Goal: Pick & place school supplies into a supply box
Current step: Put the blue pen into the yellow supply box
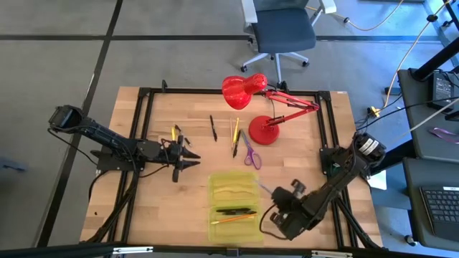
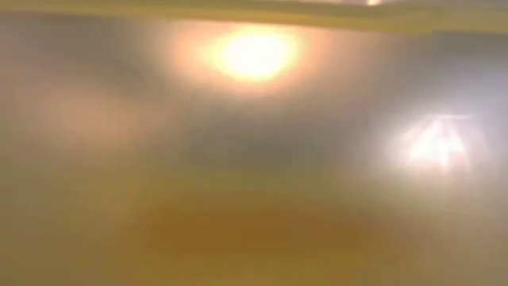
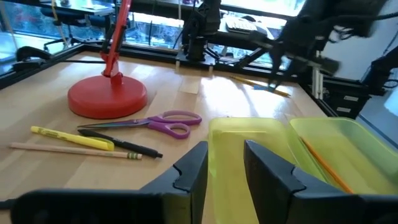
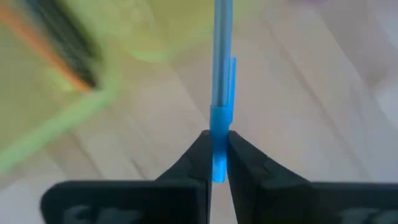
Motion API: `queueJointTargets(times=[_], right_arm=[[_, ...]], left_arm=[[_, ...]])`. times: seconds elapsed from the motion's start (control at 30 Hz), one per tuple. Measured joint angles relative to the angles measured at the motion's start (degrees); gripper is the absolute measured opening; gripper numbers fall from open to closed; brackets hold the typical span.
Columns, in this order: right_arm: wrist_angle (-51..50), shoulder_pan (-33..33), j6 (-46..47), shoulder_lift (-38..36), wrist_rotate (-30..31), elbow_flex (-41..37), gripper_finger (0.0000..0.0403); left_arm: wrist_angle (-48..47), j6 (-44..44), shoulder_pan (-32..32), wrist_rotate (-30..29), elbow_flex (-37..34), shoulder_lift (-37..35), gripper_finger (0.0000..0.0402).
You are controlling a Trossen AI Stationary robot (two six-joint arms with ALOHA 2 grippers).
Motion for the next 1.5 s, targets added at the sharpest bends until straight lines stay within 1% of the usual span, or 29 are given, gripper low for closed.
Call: queueJointTargets(times=[0.1,0.2,0.27,0.37,0.47,0.67,0.77,1.13,1.5], right_arm=[[8.04,-2.12,-12.54,0.00,0.76,1.06,0.0036],[19.13,-4.71,-25.24,-0.01,0.10,0.82,0.0036],[26.46,-6.31,-32.87,0.00,-1.95,0.51,0.0037],[35.21,-8.37,-41.34,0.24,-6.30,-0.21,0.0038],[39.04,-9.92,-46.15,1.14,-10.99,-0.31,0.0037],[38.91,-11.59,-46.54,5.54,-23.85,-0.35,0.0040],[38.82,-11.95,-46.58,7.57,-26.46,-0.35,0.0040],[38.45,-12.67,-46.58,8.37,-26.82,-0.35,0.0055],[38.45,-12.78,-46.71,8.37,-26.80,-0.35,0.0058]], left_arm=[[0.25,0.00,0.01,-0.45,0.00,0.00,0.0096],[0.28,0.00,0.01,-0.42,0.00,0.00,0.0094],[0.26,0.00,0.01,-0.43,0.00,0.00,0.0093],[0.26,0.00,-0.01,-0.42,0.00,0.00,0.0095],[0.25,0.00,0.00,-0.43,0.00,0.00,0.0096],[0.13,0.00,-0.01,-0.38,0.00,0.00,0.0097],[-0.21,-0.02,0.01,-0.38,0.00,0.00,0.0095],[-0.24,0.00,0.01,-0.29,0.00,0.00,0.0094],[-0.26,-0.02,-0.01,-0.27,0.00,0.00,0.0095]])
